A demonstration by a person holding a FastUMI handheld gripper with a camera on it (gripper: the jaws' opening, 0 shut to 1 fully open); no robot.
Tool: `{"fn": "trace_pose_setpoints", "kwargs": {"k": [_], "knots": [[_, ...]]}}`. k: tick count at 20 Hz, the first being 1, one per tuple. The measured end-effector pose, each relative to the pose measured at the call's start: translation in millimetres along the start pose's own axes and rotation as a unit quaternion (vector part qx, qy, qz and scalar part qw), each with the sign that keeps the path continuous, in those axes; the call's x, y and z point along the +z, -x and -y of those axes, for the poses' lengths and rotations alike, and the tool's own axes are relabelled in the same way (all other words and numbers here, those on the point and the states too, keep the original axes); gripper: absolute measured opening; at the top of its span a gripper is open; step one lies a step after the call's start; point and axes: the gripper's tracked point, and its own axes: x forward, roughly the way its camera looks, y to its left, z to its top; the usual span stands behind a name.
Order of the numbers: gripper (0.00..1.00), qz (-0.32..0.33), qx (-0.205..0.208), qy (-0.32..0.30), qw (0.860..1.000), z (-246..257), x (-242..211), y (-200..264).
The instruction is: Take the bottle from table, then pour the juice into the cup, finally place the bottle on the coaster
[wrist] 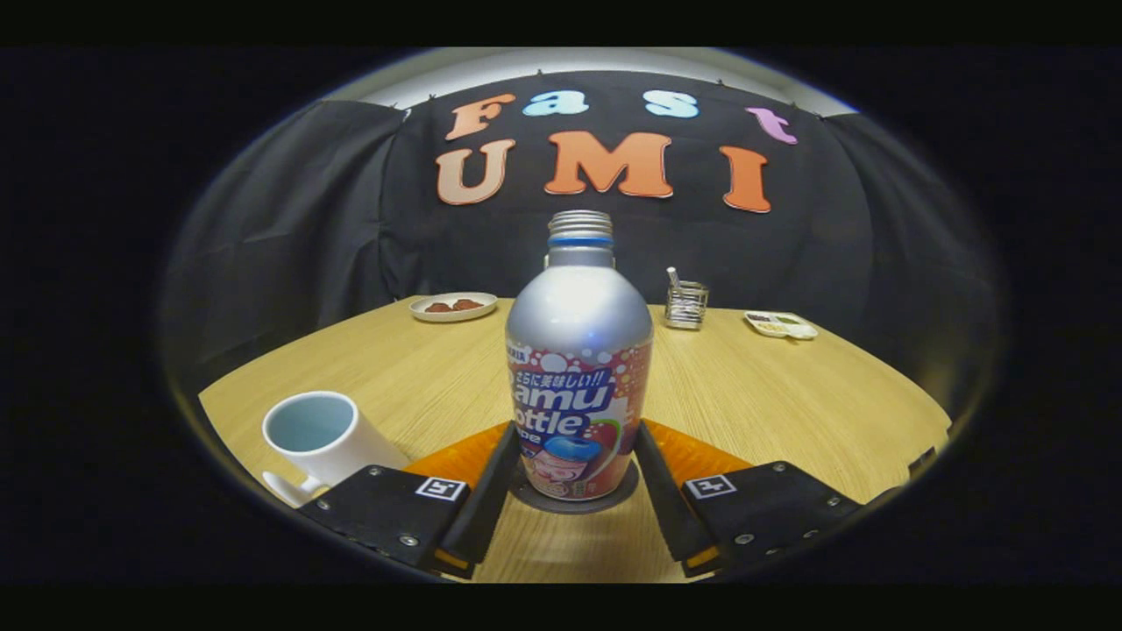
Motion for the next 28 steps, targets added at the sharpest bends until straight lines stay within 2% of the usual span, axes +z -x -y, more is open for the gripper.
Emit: {"fn": "trace_pose_setpoints", "kwargs": {"k": [15,21,28], "knots": [[0.81,-0.020,-0.009,0.008,1.000,3,-17,0],[0.97,-0.008,-0.009,0.008,1.000,5,-10,11],[0.98,0.014,-0.009,0.018,1.000,8,9,39]]}}
